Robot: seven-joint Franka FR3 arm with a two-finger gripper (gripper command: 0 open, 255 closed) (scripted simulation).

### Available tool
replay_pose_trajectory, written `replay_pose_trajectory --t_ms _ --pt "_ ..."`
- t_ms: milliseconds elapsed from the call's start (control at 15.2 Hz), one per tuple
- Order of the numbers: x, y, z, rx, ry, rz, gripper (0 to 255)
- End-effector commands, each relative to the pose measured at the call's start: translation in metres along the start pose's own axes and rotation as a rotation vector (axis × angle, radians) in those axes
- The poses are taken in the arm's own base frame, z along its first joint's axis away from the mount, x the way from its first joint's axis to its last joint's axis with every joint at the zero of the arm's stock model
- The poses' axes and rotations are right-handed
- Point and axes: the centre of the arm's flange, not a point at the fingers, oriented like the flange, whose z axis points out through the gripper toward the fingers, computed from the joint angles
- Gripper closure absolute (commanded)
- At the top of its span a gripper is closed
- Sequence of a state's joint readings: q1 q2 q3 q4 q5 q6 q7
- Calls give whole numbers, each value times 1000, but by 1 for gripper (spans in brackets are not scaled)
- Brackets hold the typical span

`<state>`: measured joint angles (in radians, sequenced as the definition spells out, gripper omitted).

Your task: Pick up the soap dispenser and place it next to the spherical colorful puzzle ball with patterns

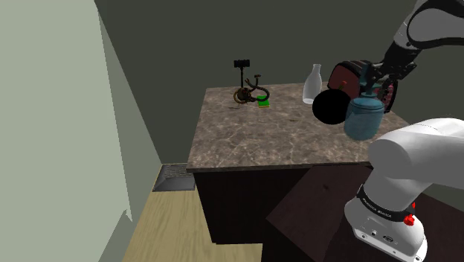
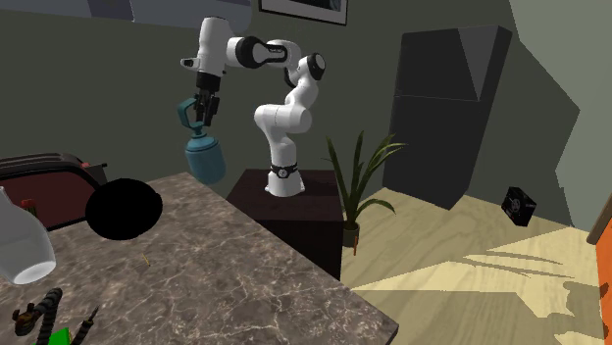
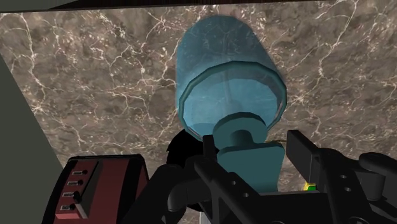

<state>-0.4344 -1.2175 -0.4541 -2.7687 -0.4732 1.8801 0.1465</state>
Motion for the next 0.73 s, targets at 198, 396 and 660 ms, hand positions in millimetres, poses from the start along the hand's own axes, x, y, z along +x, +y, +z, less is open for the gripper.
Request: replay_pose_trajectory --t_ms 198,396,660 --pt "-7 0 25 0 1 0 255" --pt "-12 0 40 0 1 0 255" --pt "-18 -1 60 0 1 0 255"
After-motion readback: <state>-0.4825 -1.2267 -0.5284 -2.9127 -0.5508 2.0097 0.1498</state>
